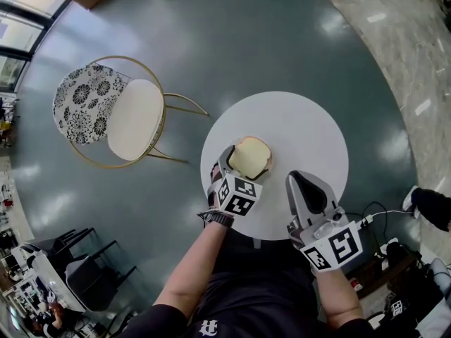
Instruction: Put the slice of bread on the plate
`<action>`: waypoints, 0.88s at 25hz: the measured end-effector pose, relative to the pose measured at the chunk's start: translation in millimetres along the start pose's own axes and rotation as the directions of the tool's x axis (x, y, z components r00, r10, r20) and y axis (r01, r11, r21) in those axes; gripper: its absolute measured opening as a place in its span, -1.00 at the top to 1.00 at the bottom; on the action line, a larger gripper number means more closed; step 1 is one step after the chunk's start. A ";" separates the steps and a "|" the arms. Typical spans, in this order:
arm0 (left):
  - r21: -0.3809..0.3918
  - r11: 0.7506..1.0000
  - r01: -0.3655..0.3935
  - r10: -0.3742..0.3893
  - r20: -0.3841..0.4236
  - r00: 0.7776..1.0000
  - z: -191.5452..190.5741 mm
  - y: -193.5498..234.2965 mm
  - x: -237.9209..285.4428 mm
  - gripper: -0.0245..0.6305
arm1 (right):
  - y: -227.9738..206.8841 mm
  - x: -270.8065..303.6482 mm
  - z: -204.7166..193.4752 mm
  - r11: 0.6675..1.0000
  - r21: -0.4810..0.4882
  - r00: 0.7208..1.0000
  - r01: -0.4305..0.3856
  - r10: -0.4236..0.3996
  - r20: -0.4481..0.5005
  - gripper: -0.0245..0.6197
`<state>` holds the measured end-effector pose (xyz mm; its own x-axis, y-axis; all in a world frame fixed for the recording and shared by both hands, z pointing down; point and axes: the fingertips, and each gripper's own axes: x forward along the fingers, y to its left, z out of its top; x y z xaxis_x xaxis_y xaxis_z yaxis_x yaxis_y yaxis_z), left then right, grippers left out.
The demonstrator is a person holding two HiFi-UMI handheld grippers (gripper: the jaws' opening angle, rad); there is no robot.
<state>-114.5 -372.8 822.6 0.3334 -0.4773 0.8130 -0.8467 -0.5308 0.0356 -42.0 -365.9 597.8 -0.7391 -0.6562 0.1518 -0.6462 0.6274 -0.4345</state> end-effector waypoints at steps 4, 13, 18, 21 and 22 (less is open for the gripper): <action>-0.015 1.000 -0.010 0.010 0.021 1.000 6.5 3.9 -5.9 -0.60 | 0.6 -1.2 3.3 1.000 0.003 1.000 0.001 -0.001 -0.010 0.90; -0.062 0.998 -0.011 0.018 0.111 0.994 42.9 4.7 -59.5 -0.60 | 15.5 -3.5 28.7 1.000 0.013 1.000 -0.018 0.018 -0.024 0.90; -0.089 0.996 0.023 -0.003 0.214 0.977 84.1 -3.7 -121.7 -0.59 | 28.1 -12.6 56.5 1.000 0.015 0.999 -0.021 0.022 -0.032 0.90; -0.097 0.994 0.049 -0.018 0.303 0.953 115.0 -14.5 -171.2 -0.39 | 40.5 -18.8 76.4 1.000 0.004 0.999 -0.028 0.028 -0.034 0.90; -0.096 0.994 0.056 -0.020 0.334 0.942 125.2 -18.9 -189.1 -0.31 | 46.5 -21.0 84.1 0.999 -0.004 0.999 -0.033 0.033 -0.033 0.90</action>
<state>-109.6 -360.2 595.4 0.4698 -0.6728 0.5715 -0.8629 -0.4865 0.1367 -40.5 -358.2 499.8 -0.7661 -0.6209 0.1661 -0.6218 0.6505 -0.4362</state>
